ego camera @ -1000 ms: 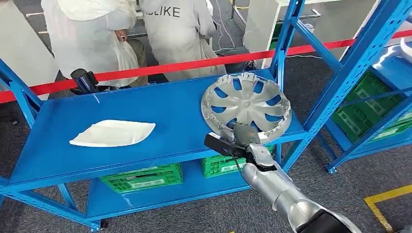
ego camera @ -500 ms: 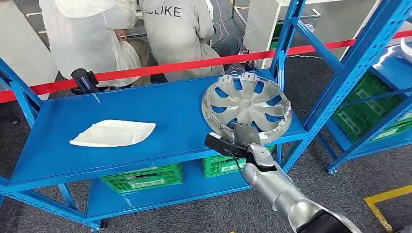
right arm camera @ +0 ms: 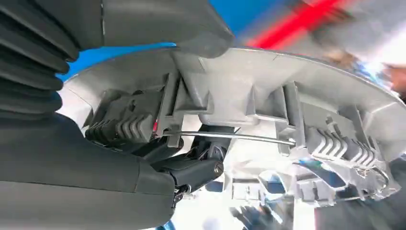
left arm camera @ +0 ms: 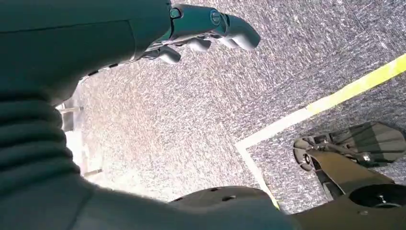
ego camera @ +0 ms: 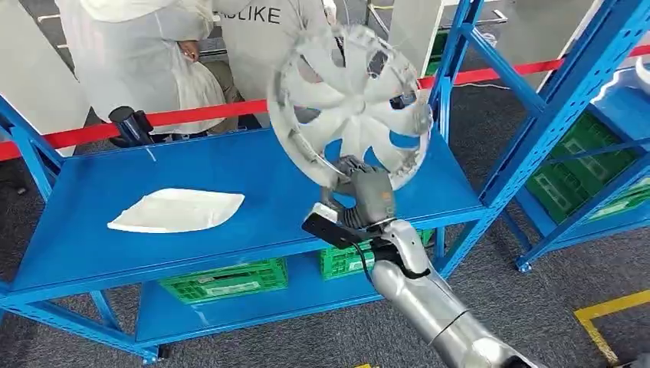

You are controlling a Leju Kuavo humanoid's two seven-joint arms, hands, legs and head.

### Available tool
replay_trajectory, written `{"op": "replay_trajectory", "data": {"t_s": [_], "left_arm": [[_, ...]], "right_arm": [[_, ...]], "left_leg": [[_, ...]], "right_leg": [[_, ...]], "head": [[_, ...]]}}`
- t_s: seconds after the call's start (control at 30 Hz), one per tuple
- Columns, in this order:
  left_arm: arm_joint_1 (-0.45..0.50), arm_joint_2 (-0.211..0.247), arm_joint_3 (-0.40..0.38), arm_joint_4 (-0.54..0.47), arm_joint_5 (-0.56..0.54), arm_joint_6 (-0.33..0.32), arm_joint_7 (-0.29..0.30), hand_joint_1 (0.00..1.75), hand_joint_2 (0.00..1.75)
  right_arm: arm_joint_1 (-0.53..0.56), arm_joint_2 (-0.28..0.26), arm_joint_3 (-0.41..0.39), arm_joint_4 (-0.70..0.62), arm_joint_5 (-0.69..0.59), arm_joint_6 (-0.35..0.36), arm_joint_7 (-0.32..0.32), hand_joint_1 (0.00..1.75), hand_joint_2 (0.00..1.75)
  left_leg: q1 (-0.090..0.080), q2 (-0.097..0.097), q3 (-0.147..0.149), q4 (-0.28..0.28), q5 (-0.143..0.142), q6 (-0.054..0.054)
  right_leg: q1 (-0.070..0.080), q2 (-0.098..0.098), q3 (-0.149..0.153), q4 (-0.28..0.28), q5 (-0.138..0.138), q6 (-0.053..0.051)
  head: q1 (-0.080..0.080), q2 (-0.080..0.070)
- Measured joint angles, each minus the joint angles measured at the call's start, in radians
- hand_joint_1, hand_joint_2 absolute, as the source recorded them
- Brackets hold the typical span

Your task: Take the parts from the cabinet and place them on the table.

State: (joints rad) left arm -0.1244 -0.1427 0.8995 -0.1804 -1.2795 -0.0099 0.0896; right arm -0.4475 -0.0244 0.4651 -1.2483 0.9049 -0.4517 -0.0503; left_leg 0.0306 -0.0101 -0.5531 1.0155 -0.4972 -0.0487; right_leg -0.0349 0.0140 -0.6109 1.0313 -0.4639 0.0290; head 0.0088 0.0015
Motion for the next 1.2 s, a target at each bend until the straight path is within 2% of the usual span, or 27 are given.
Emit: {"op": "replay_trajectory", "data": {"t_s": [0.1,0.4,0.8,1.2], "left_arm": [[-0.002,-0.003,0.0,0.0,-0.001,0.0,0.0,0.0,1.75],[-0.004,-0.004,0.0,0.0,-0.009,0.002,-0.011,0.0,1.75],[-0.015,-0.006,0.004,0.0,0.002,0.001,-0.011,0.0,1.75],[-0.014,-0.006,0.025,0.0,0.021,-0.008,-0.018,0.0,1.75]], "right_arm": [[-0.01,0.007,0.031,-0.095,0.017,0.004,0.004,1.75,1.75],[-0.071,0.022,0.12,-0.226,0.037,-0.004,-0.009,1.75,1.75],[-0.079,0.018,0.229,-0.299,0.037,-0.046,-0.026,1.75,1.75],[-0.077,0.016,0.262,-0.313,0.034,-0.055,-0.024,1.75,1.75]], "left_leg": [[0.0,-0.001,0.0,0.0,0.0,0.0],[0.0,-0.002,-0.001,0.0,0.0,0.0],[0.0,-0.001,-0.001,0.0,0.0,0.0],[0.0,-0.001,-0.001,0.0,0.0,0.0]], "right_leg": [[0.0,-0.002,0.001,0.0,0.0,0.0],[0.0,-0.002,0.0,0.0,0.0,0.001],[0.0,-0.002,0.0,0.0,0.0,0.001],[0.0,-0.002,0.0,0.0,0.0,0.001]], "head": [[0.0,0.0],[0.0,0.0],[0.0,0.0],[0.0,0.0]]}}
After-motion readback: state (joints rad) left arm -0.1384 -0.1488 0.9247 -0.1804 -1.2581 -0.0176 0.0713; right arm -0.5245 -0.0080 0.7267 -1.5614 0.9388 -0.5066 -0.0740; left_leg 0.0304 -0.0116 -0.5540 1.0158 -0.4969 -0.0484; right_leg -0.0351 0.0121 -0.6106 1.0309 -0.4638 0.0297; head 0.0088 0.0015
